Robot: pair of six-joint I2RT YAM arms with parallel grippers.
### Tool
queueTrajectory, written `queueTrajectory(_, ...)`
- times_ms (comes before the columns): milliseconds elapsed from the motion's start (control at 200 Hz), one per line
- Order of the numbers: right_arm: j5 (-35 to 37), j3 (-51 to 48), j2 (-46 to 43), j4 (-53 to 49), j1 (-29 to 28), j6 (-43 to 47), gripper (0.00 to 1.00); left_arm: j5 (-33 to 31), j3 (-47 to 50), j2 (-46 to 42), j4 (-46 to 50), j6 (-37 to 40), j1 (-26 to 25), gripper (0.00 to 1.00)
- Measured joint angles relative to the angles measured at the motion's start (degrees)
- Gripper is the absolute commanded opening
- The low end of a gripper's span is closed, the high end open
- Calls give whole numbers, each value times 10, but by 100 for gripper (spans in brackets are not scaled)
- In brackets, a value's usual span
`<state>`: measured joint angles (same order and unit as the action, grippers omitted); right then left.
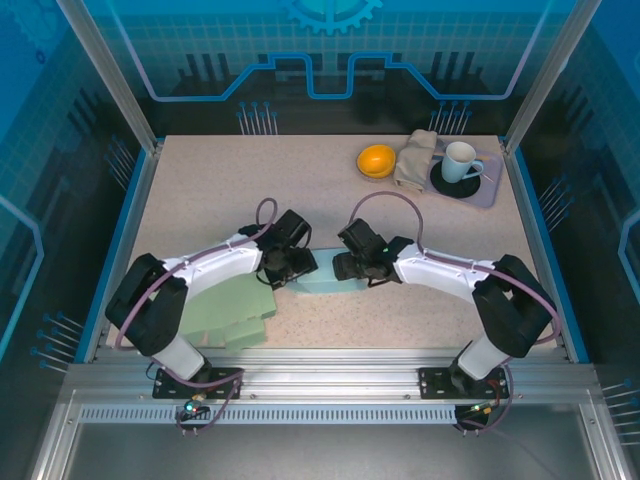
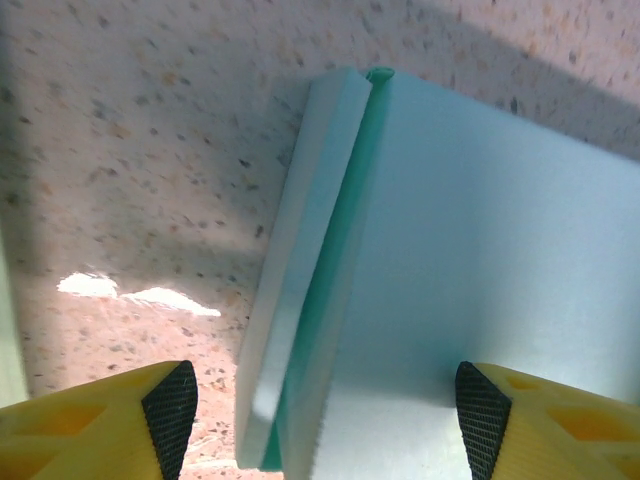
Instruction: Fold the paper box
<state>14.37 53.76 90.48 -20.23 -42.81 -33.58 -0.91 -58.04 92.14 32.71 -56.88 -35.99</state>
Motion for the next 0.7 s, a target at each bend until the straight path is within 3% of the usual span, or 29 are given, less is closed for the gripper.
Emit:
queueTrajectory(280, 14, -85, -107, -11, 45, 2, 69, -9, -83, 78, 6, 5, -69, 72)
queueTrajectory(475, 21, -101, -198, -31, 59, 18, 70, -11, -111, 102, 7, 4, -85, 72)
queueTrajectory(700, 16, -103, -178, -27, 82, 50, 71, -24, -126, 117, 15, 11, -85, 72)
